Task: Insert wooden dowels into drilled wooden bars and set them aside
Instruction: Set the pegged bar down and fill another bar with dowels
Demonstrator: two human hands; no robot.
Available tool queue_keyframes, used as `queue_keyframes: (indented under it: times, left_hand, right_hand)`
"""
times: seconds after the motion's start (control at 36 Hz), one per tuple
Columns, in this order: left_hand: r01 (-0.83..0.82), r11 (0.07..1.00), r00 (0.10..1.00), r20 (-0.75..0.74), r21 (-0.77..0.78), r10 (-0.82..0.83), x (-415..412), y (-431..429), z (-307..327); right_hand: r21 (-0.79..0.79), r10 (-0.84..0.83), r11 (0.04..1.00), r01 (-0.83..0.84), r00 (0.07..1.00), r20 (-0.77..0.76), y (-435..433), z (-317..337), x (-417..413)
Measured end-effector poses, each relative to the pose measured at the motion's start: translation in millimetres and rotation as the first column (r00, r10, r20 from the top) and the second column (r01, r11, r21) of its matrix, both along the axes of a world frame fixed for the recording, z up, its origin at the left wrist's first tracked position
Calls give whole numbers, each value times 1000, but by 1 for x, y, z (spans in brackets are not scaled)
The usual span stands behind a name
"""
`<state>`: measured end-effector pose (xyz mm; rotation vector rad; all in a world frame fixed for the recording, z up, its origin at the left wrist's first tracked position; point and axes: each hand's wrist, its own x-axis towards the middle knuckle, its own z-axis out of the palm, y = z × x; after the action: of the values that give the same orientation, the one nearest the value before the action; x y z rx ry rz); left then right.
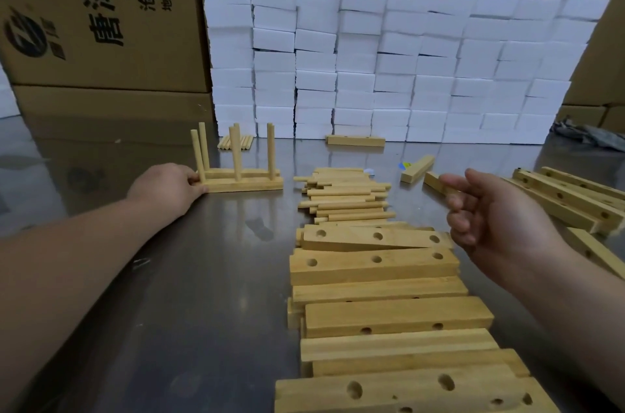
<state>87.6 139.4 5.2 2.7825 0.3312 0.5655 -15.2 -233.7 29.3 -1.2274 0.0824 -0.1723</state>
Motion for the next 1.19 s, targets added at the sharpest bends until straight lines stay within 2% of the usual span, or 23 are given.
queue_keyframes:
  times: [0.42, 0.94, 1.11, 1.19]
  left_hand:
    - [-48, 993, 999, 7, 110, 48, 14, 0, 4]
    - [-6, 998, 1000, 7, 58, 6, 36, 0, 0]
    - [-85, 994, 994, 73, 67, 81, 26, -5, 2]
    - [-67, 997, 989, 135, 44, 61, 15, -11, 4]
  right_hand:
    - [-68, -36, 997, 35, 999, -16, 1, -3, 0]
    - [-144, -44, 989, 35, 997, -60, 5, -7, 3]
    - [-157, -88, 985, 77, 994, -59, 3, -4, 3]
    - [-165, -130, 979, 122, 991, -40, 1, -1, 2]
